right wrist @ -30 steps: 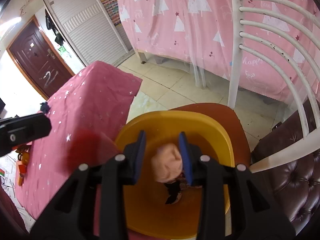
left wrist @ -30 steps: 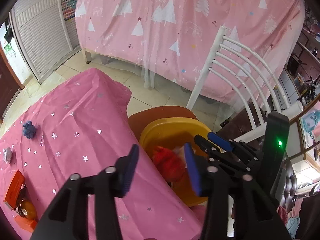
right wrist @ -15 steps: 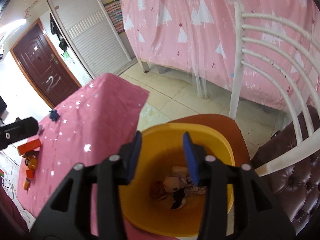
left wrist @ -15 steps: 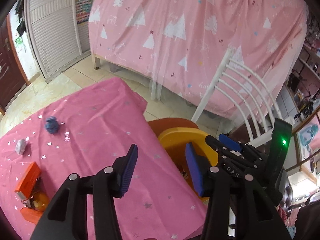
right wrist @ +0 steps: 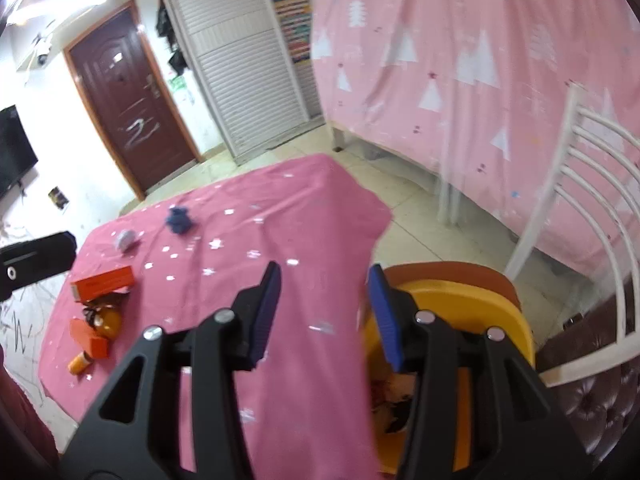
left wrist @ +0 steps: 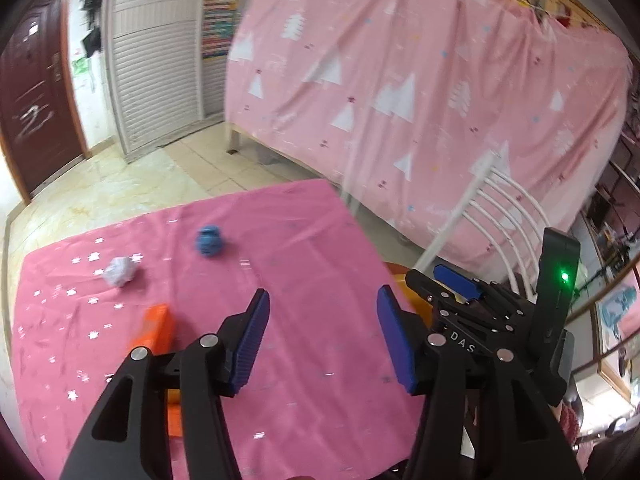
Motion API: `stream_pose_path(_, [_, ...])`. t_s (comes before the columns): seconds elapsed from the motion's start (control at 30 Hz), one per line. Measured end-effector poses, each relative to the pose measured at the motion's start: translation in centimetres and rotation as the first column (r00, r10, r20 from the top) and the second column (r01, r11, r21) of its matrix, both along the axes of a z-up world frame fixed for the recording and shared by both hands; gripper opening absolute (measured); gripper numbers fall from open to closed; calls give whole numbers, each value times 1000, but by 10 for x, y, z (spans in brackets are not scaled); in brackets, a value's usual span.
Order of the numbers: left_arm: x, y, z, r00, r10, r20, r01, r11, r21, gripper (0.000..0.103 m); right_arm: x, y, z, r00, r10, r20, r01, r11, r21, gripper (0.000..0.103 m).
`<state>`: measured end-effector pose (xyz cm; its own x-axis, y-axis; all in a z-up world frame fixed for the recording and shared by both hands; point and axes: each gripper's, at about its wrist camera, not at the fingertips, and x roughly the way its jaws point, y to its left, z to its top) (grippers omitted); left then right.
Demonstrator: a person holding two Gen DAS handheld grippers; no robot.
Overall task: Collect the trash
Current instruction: 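Grasp the white crumpled paper with left gripper while right grasps the blue knit ball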
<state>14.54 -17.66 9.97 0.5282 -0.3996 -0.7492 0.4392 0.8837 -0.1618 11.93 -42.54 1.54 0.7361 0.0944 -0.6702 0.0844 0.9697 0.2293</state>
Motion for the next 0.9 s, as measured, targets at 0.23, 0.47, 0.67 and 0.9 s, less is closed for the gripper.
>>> stream_pose_path(0.23, [10, 55, 0, 997, 82, 12, -82, 997, 8, 51, 20, 51, 9, 996, 90, -1, -90, 995, -31, 44])
stream_pose_path(0.47, [20, 104, 2, 987, 157, 19, -157, 988, -5, 53, 35, 94, 14, 987, 160, -4, -160, 986, -55, 55])
stream_pose_path(0.67, [43, 133, -3, 976, 219, 3, -219, 976, 1, 53, 54, 119, 14, 980, 197, -18, -198, 978, -66, 55])
stream_pose_path(0.9, [80, 155, -28, 962, 265, -64, -265, 964, 7, 54, 75, 135, 9, 974, 226, -37, -228, 971, -73, 55])
